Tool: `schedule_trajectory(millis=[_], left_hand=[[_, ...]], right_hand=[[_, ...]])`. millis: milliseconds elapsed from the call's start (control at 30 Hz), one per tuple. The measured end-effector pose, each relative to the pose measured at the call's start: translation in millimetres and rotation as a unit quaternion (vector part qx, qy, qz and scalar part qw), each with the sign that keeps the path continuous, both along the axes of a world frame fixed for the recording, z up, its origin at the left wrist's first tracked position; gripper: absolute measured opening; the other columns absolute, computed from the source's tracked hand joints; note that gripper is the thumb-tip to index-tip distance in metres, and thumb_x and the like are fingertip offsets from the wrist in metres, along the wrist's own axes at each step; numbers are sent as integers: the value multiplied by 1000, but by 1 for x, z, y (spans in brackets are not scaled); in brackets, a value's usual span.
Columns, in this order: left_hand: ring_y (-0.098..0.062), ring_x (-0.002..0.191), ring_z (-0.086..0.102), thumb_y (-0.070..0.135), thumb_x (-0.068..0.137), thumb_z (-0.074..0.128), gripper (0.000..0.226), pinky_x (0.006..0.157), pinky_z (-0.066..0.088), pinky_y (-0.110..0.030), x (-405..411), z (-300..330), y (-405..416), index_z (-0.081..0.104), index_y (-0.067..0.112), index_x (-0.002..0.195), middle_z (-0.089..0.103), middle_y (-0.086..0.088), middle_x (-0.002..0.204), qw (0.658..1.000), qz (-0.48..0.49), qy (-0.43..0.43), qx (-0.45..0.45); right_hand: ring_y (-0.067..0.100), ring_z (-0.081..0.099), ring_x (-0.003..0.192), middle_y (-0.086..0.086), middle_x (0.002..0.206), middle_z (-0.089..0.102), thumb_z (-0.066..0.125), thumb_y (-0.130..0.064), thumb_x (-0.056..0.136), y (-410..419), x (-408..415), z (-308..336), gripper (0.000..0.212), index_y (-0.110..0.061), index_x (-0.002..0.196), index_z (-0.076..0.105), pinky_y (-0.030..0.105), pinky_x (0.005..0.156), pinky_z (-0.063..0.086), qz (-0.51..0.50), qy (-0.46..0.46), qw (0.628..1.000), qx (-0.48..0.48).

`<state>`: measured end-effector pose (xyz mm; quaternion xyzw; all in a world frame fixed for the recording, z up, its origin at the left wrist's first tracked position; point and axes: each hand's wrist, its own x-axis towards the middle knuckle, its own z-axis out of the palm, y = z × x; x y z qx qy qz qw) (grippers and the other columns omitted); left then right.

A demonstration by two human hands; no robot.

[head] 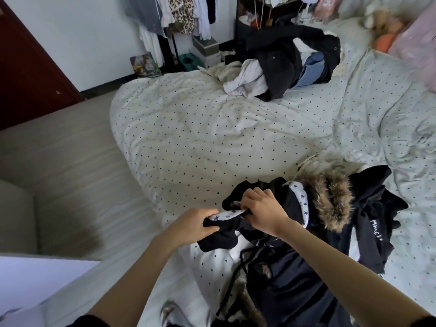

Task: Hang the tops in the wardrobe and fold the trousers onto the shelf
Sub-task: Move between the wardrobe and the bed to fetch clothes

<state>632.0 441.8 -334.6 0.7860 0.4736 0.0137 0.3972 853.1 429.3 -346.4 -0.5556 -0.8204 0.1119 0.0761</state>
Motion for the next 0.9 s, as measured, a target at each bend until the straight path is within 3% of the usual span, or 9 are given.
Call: schedule_trajectory(millis=[167, 233, 300, 400, 500, 600, 700, 767, 900], left_hand=[[-15, 60, 38, 30, 86, 62, 29, 60, 29, -29, -4, -18, -19, 45, 20, 65, 43, 1, 64, 994, -53, 45, -84], [-11, 77, 59, 31, 92, 57, 16, 73, 44, -24, -5, -21, -24, 68, 20, 92, 66, 3, 86, 993, -43, 40, -103], [-10, 99, 63, 25, 96, 51, 27, 88, 48, -25, -9, -23, -23, 64, 19, 118, 67, 5, 113, 996, 18, 14, -81], [-15, 108, 59, 23, 97, 50, 36, 93, 47, -31, -3, -24, -14, 53, 20, 132, 60, 0, 125, 994, 104, -29, -8], [-16, 118, 50, 27, 94, 54, 48, 98, 42, -32, 17, -20, 1, 42, 24, 140, 51, 0, 130, 988, 125, -75, 48], [-15, 114, 55, 15, 89, 62, 41, 95, 43, -27, 41, -11, 17, 56, 20, 129, 61, 1, 123, 985, 73, -131, 85], [-18, 96, 64, 12, 88, 62, 21, 77, 43, -21, 54, -5, 20, 69, 14, 108, 70, -1, 102, 984, 63, -158, 57], [-21, 92, 65, 9, 89, 59, 20, 78, 47, -28, 54, -3, 20, 70, 10, 106, 71, -6, 98, 983, 73, -160, 43], [-14, 81, 60, 14, 95, 50, 16, 73, 45, -19, 26, 27, 41, 63, 12, 105, 66, 0, 89, 976, 124, -181, 2]], right_hand=[[24, 64, 67, -1, 69, 68, 79, 1, 54, -18, 8, -9, 27, -10, 77, 70, 41, 61, 49, 25, 5, 1000, 17], [27, 67, 69, 4, 77, 71, 73, 13, 53, -20, 11, -10, 33, -5, 81, 70, 42, 63, 50, -4, 44, 999, 14], [30, 69, 78, 11, 92, 71, 67, 21, 56, -22, 9, -5, 36, 0, 85, 71, 43, 70, 50, -31, 98, 995, 7], [28, 65, 86, 11, 110, 64, 65, 19, 69, -20, 4, 9, 30, 0, 92, 72, 30, 79, 50, -94, 213, 973, -2], [15, 60, 89, 1, 106, 59, 63, 19, 72, -20, -2, 26, 29, -1, 91, 71, 6, 80, 42, -130, 292, 948, -13], [4, 56, 89, -1, 100, 59, 63, 21, 72, -20, -3, 41, 29, -1, 89, 72, 4, 78, 42, -106, 301, 948, 0], [4, 55, 91, 0, 100, 59, 62, 20, 72, -24, -3, 54, 29, -2, 88, 72, 5, 80, 41, -85, 277, 957, 3], [12, 58, 87, 3, 101, 61, 63, 18, 70, -25, 0, 62, 29, -4, 88, 72, 3, 77, 37, -71, 235, 969, 16], [26, 58, 98, 5, 112, 58, 54, -1, 80, -6, 5, 77, 34, -14, 109, 66, 29, 88, 36, -40, -9, 999, 8]])
